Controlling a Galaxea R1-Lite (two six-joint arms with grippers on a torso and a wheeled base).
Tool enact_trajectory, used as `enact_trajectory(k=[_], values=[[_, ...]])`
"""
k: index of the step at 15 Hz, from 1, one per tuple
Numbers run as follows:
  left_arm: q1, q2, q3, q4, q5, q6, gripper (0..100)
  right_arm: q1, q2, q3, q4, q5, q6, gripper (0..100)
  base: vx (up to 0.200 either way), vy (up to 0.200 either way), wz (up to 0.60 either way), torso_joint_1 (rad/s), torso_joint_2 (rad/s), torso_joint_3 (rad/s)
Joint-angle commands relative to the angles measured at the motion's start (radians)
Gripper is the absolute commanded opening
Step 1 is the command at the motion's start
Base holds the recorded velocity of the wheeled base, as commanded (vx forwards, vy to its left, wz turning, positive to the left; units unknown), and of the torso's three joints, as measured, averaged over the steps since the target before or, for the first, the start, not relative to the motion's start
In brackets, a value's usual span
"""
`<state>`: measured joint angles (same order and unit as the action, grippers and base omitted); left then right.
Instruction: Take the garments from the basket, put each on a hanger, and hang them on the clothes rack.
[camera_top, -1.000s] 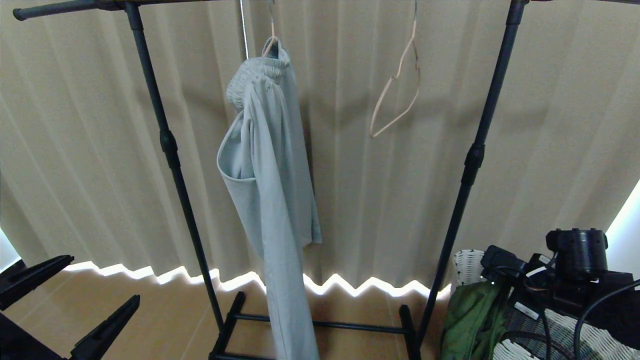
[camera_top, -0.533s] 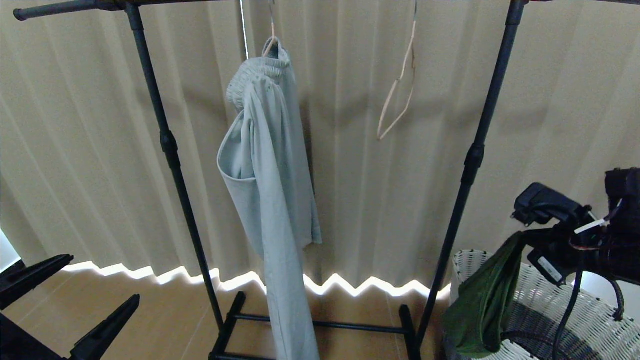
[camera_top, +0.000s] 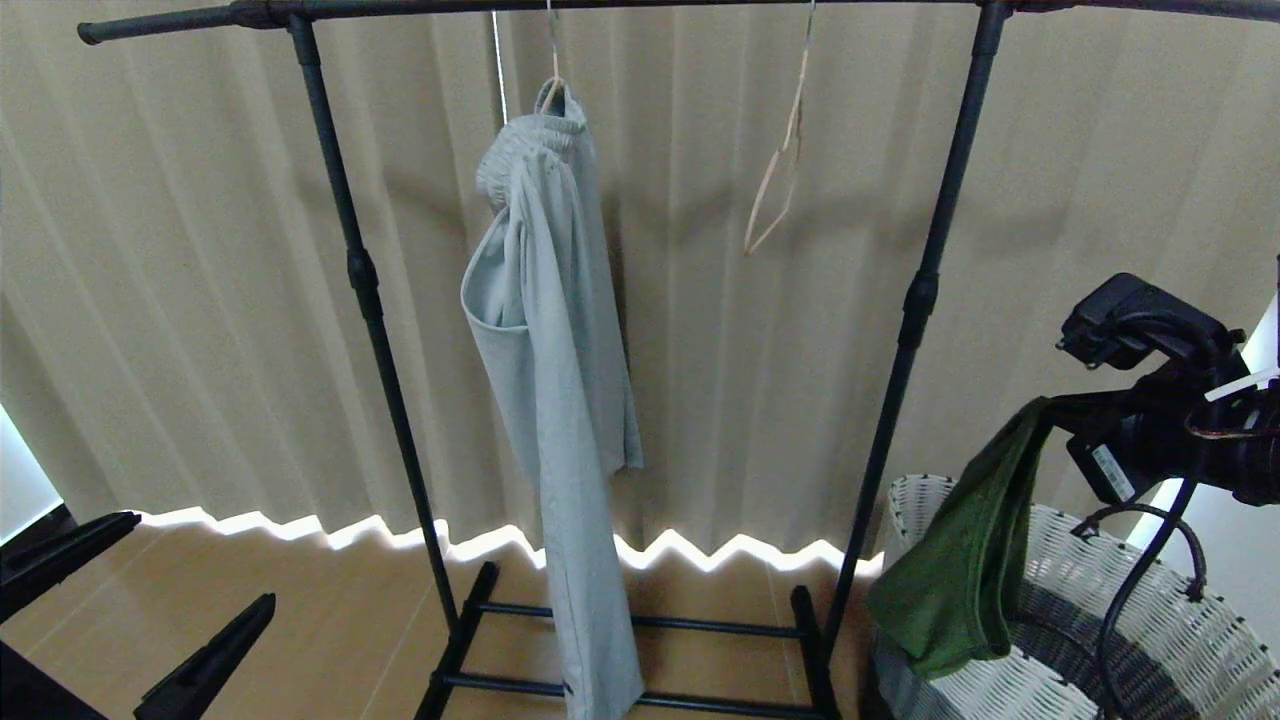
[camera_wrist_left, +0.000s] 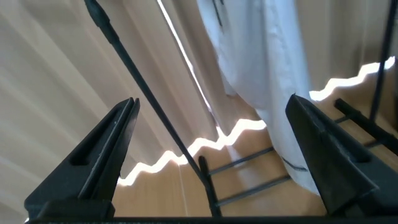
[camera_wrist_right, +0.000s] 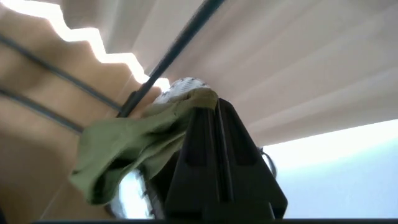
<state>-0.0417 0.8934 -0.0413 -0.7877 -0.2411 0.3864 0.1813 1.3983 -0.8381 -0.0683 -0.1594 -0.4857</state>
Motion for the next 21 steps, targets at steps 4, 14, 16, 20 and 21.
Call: enact_trajectory(k=[4,14,16,20,21], values=[[-0.047,-0.028,0.014,-0.001,0.0,0.002,100,0.02,-0.005,0.001,-0.002,-0.002,-0.001,0,-0.05,0.0,0.0,0.002,0.0,0.001],[-0.07,-0.047,0.017,0.002,0.0,0.016,100,0.037,0.002,0.002,-0.004,0.0,-0.001,0,0.0,0.1,0.0,0.002,0.0,0.001],[-0.104,-0.047,0.026,0.002,0.0,0.017,100,0.038,0.002,0.002,-0.004,0.006,0.001,0,0.0,0.0,0.0,0.0,0.0,0.0],[-0.234,-0.018,0.023,0.002,0.0,0.014,100,0.07,-0.007,-0.003,-0.004,0.007,0.003,0,0.0,0.0,0.0,0.0,0.0,0.0],[-0.264,0.029,0.0,0.002,0.0,0.016,100,0.073,-0.007,-0.004,-0.005,0.009,0.004,0,0.0,0.0,0.0,0.0,0.0,0.0]])
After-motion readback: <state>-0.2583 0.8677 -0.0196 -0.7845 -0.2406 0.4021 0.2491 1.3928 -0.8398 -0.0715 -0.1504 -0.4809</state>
